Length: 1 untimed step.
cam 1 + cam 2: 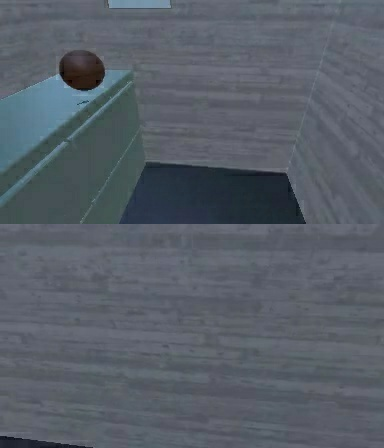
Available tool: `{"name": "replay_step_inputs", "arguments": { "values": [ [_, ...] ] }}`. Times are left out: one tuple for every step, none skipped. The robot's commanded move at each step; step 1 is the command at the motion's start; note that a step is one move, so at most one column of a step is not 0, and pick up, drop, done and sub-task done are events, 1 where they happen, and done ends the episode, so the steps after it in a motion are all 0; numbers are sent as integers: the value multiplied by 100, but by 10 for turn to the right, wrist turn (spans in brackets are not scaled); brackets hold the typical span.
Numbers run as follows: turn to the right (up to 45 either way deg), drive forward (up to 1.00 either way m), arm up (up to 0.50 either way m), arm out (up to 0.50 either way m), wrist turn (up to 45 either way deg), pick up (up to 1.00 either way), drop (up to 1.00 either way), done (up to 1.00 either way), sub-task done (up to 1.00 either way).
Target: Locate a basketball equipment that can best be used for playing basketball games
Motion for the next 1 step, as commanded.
{"name": "replay_step_inputs", "arguments": {
  "values": [
    [30,0,0,0,0,0,0,0,0]
  ]
}}
